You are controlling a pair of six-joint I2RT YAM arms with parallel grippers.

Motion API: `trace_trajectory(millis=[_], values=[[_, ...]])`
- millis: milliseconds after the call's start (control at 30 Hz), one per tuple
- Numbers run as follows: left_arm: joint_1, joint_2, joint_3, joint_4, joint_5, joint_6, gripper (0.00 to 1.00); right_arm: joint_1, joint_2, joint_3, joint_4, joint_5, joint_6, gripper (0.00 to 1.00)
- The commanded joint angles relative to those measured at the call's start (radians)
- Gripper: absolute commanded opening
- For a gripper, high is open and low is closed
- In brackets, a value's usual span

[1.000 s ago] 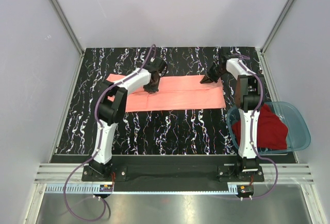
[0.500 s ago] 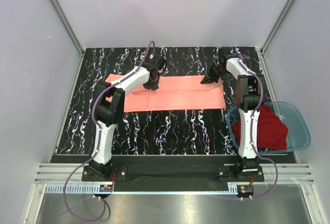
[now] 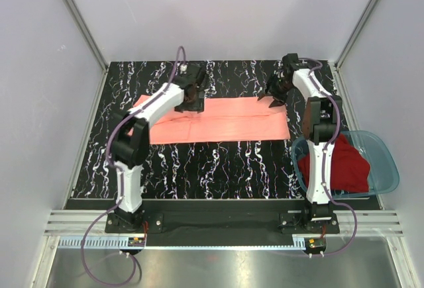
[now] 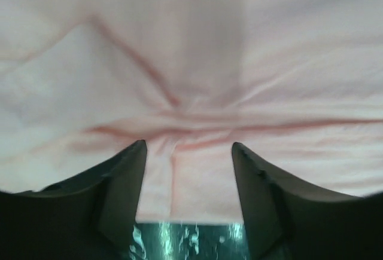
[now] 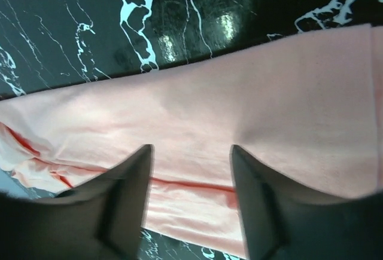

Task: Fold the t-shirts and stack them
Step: Fold the tshirt

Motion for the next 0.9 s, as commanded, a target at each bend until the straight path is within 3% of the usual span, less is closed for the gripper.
trace_trajectory(millis=[0, 67, 200, 567, 867], values=[[0.090, -0.300, -0.100, -0.009, -0.030, -0.166, 0.71, 0.007, -0.085, 0.020, -0.022, 0.051, -0.126, 0.70], [0.148, -0.354, -0.192, -0.023, 0.055, -0.293, 0.81, 0.010, -0.091, 0.016, -0.002, 0.046, -0.161, 0.76], [0.312, -0.391, -0.280, -0.030, 0.197, -0.426, 0.86, 0.037, -0.068, 0.070, -0.023, 0.063, -0.230, 0.83], [0.374, -0.160, -0.059, -0.173, 0.161, -0.711, 0.93, 0.152, -0.061, 0.109, -0.033, 0.141, -0.418, 0.85], [0.423, -0.084, -0.140, -0.181, 0.163, -0.922, 0.99, 0.197, -0.044, 0.113, -0.042, 0.175, -0.507, 0.93]])
